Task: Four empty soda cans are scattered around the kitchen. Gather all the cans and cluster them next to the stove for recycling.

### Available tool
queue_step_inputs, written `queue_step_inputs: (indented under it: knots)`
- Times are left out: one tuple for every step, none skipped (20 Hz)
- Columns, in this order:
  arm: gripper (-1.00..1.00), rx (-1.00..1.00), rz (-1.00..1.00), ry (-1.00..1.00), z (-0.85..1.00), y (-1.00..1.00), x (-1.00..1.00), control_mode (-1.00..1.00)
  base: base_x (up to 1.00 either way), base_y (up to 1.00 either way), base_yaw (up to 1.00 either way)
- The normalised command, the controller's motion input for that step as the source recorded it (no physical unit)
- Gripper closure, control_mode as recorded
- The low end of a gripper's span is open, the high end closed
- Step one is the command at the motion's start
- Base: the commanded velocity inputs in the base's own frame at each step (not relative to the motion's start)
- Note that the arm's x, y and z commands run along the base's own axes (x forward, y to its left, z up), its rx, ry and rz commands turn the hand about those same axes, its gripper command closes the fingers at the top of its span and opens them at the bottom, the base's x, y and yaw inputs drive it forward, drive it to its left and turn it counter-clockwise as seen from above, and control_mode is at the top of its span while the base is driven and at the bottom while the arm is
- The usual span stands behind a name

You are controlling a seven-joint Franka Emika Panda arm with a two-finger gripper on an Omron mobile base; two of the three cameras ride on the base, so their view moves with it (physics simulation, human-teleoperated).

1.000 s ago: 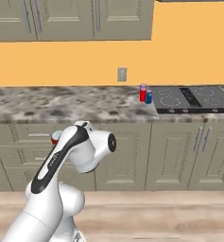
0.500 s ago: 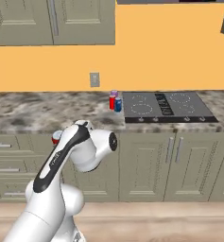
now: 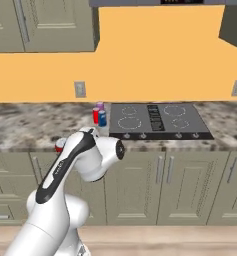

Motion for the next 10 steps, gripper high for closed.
queue_step_inputs:
  knots:
    - [1.00, 0.00, 0.00, 0.00, 0.00, 0.00, 0.00, 1.00, 0.52, -0.26, 0.05]
    - [1.00, 0.00, 0.00, 0.00, 0.00, 0.00, 0.00, 1.00, 0.52, -0.20, 0.06]
    - [1.00, 0.00, 0.00, 0.00, 0.00, 0.00, 0.00, 1.00, 0.50, -0.05, 0.07]
    - [1.00, 0.00, 0.00, 0.00, 0.00, 0.00, 0.00, 1.00, 0.52, 0.00, 0.07]
    - [1.00, 0.00, 0.00, 0.00, 0.00, 0.00, 0.00, 1.00, 0.54, 0.00, 0.08]
    - [1.00, 0.00, 0.00, 0.00, 0.00, 0.00, 0.00, 1.00, 0.56, 0.00, 0.09]
    - [1.00, 0.00, 0.00, 0.00, 0.00, 0.00, 0.00, 1.00, 0.58, 0.00, 0.09]
    - [1.00, 0.00, 0.00, 0.00, 0.00, 0.00, 0.00, 1.00, 0.60, 0.00, 0.10]
    - [1.00, 0.00, 0.00, 0.00, 0.00, 0.00, 0.00, 1.00, 0.59, 0.00, 0.11]
    - [1.00, 0.00, 0.00, 0.00, 0.00, 0.00, 0.00, 1.00, 0.59, -0.02, 0.11]
